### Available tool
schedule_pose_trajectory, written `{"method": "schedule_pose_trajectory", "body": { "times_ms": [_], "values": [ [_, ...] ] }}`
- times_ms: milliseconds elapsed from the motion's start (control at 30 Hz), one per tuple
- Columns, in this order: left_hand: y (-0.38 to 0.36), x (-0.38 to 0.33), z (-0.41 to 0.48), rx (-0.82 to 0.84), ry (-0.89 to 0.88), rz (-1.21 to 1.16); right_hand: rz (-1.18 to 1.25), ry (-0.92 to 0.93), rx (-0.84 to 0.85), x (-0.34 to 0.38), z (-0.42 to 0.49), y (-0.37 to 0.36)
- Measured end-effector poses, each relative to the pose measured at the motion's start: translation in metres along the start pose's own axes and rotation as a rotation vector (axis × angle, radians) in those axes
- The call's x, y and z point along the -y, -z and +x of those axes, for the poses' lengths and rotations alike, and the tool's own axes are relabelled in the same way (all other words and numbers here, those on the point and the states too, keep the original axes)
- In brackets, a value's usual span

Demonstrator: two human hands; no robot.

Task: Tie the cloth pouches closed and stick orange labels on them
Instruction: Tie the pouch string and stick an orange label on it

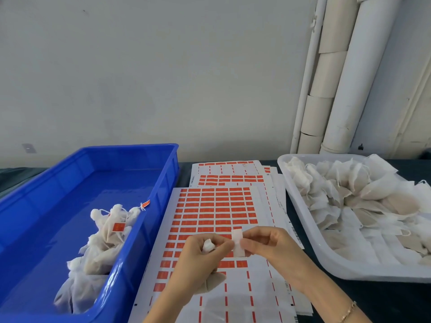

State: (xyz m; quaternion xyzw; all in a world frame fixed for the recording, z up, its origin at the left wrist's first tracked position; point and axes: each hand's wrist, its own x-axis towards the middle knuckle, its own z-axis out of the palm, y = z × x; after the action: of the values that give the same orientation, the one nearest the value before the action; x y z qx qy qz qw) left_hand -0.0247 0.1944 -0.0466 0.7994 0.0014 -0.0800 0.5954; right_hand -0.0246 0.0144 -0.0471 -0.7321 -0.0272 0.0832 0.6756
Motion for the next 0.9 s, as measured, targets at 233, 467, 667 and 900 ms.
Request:
{"method": "schedule_pose_trajectory", "body": {
  "times_ms": [233,467,667,900],
  "values": [
    [0.002,-0.0014,0.0,-0.052,-0.053,0.071,-0.075,0.079,-0.052,0.0023,-0.0003,0.0008],
    [0.0053,-0.0016,-0.0005,0.009,-0.042,0.075,-0.302,0.252,-0.016,0.0034,0.0007,0.0047],
    [0.0049,-0.001,0.0005,0.048,0.002,0.092,-0.375,0.309,-0.034,0.0008,0.0004,0.005],
    [0.0049,0.0,0.0011,0.07,0.085,-0.026,-0.479,0.46,-0.101,0.0017,-0.0048,0.0035]
  ]
}}
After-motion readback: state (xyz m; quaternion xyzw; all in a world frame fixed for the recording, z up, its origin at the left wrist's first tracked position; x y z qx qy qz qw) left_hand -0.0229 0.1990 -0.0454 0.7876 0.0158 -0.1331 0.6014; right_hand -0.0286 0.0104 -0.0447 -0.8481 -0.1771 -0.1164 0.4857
